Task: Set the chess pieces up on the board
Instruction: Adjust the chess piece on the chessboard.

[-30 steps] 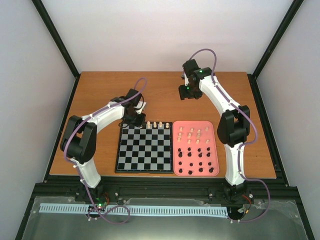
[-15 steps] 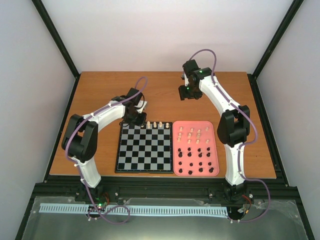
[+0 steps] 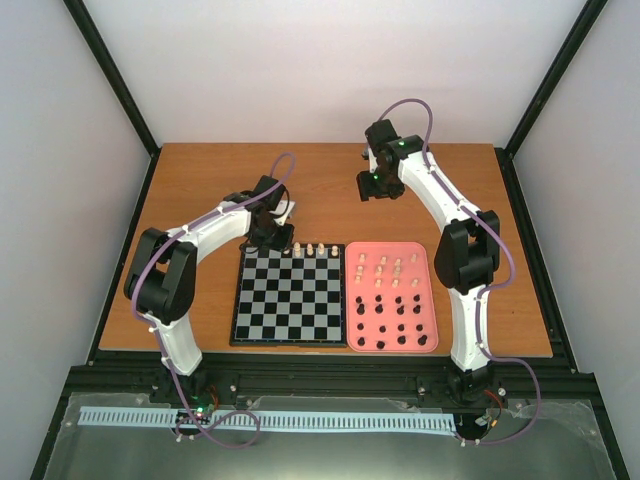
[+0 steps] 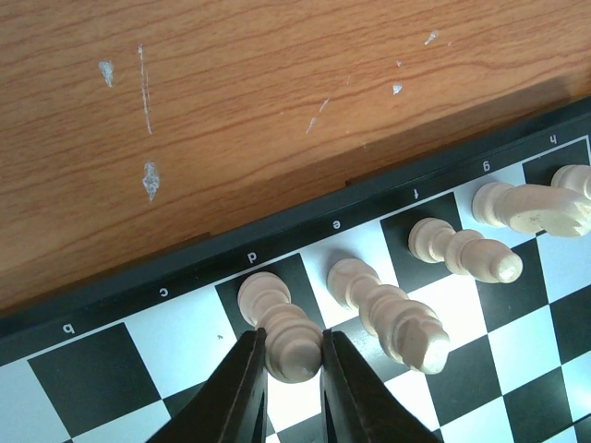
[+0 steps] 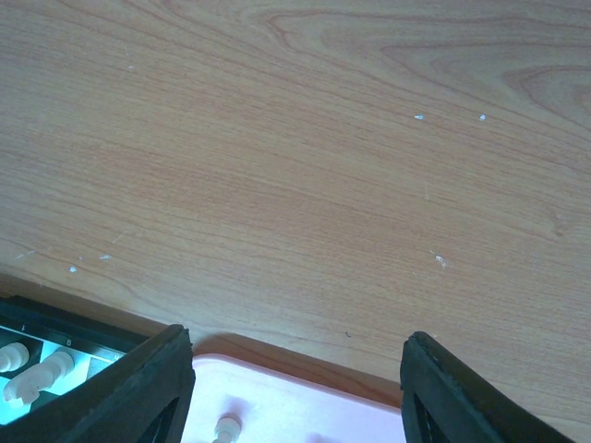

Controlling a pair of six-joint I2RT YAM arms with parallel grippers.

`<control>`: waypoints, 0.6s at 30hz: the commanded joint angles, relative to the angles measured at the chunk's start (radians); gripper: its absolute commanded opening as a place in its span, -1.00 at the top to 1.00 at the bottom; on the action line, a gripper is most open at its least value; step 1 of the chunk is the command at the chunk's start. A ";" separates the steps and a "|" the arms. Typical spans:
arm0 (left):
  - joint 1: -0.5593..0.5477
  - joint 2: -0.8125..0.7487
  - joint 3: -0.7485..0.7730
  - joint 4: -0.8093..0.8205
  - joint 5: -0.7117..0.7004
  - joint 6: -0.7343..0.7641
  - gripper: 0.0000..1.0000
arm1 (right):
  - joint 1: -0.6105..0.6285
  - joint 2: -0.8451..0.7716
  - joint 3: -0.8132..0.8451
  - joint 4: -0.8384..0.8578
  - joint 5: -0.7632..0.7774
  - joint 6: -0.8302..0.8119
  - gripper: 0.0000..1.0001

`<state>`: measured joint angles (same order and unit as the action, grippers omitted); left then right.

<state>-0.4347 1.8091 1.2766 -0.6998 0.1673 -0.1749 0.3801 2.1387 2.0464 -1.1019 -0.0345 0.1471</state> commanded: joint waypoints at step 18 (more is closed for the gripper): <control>-0.007 -0.039 0.016 -0.037 -0.051 0.023 0.09 | -0.010 -0.075 -0.019 -0.005 0.015 -0.005 -0.67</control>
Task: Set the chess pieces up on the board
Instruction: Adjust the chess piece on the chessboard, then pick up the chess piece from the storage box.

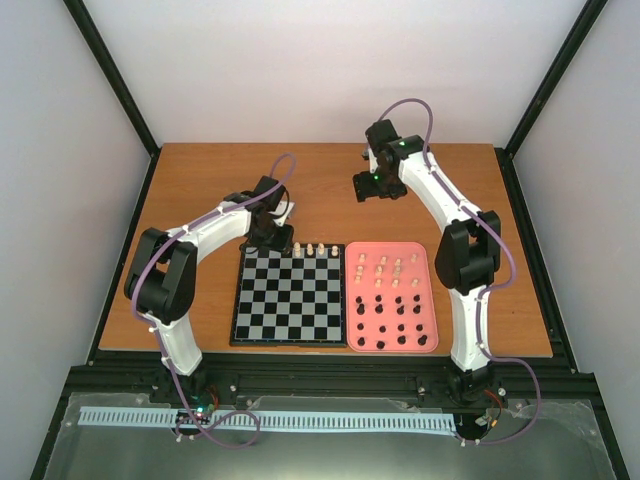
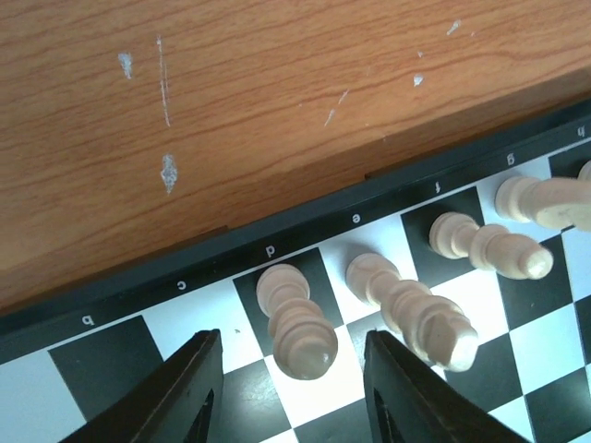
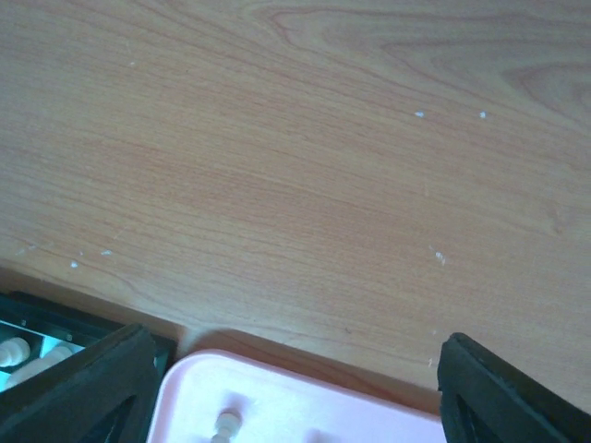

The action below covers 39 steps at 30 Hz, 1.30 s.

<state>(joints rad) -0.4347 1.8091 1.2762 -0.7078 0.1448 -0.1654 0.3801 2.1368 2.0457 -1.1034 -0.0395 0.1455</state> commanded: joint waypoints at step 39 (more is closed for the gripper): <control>0.110 -0.237 0.253 -0.210 -0.117 -0.031 -1.00 | -0.019 -0.402 -0.764 0.034 -0.058 0.102 -0.20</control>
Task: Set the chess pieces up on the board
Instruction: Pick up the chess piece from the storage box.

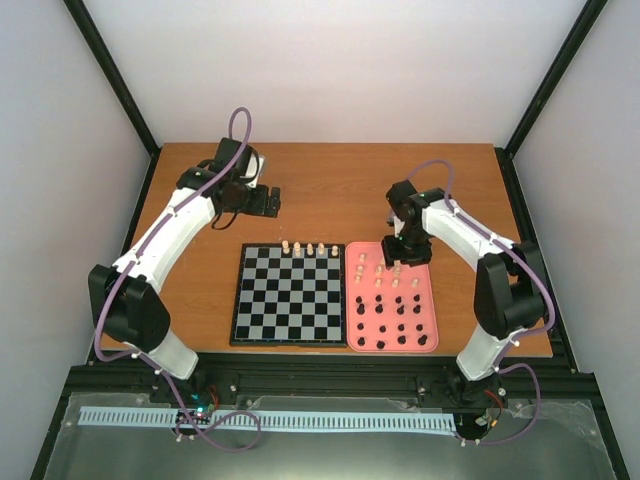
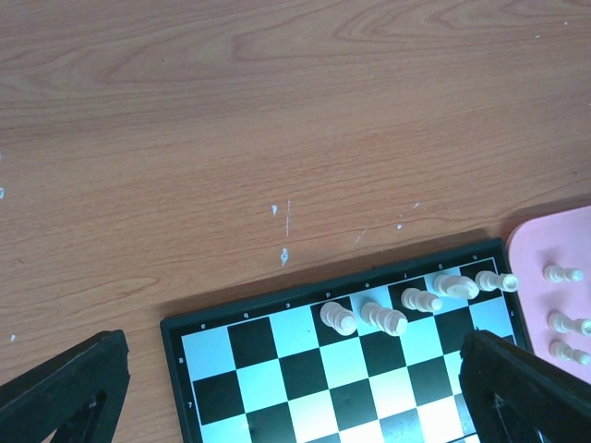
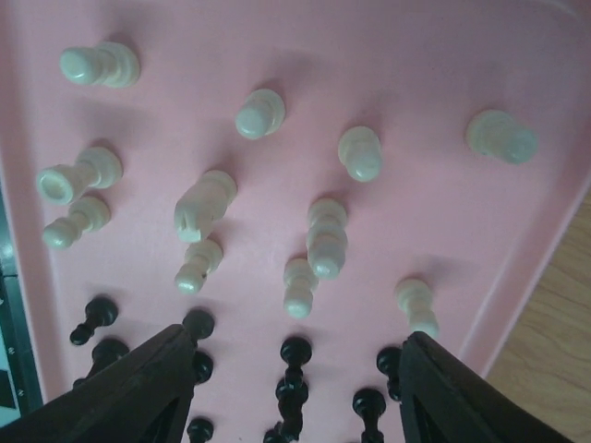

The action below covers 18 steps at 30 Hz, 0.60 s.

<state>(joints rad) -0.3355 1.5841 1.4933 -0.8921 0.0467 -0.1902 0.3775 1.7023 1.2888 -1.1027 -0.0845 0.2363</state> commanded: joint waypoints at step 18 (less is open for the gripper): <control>0.027 0.011 0.035 -0.028 -0.024 -0.006 -0.99 | -0.044 0.155 -0.005 0.081 0.026 0.031 0.21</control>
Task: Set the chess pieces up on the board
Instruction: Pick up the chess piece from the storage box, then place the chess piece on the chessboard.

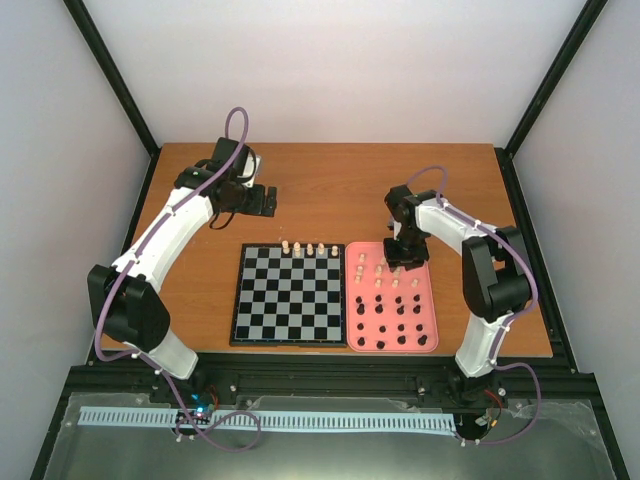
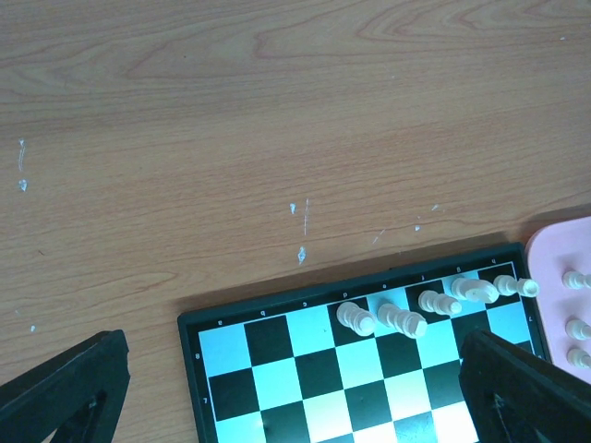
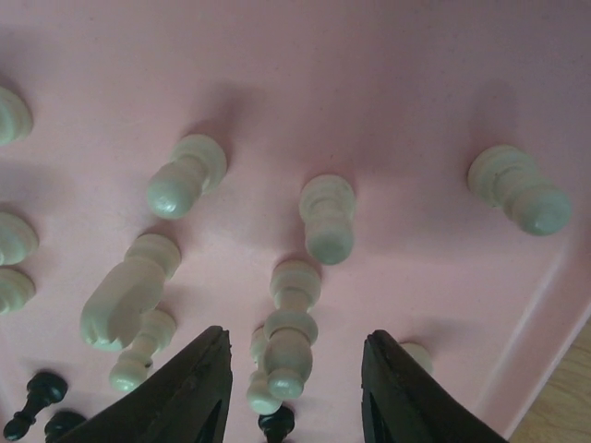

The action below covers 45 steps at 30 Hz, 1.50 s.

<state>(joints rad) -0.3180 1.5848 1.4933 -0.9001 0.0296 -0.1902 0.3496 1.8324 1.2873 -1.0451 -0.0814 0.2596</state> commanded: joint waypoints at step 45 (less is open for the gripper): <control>0.182 -0.058 -0.016 -0.150 -0.084 -0.247 -1.00 | 0.330 0.381 1.029 -0.282 -0.069 -0.093 0.92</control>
<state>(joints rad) -0.1379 1.5925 1.4986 -1.0119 -0.0139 -0.3908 0.6163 2.1460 2.2086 -1.2675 -0.1081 0.1959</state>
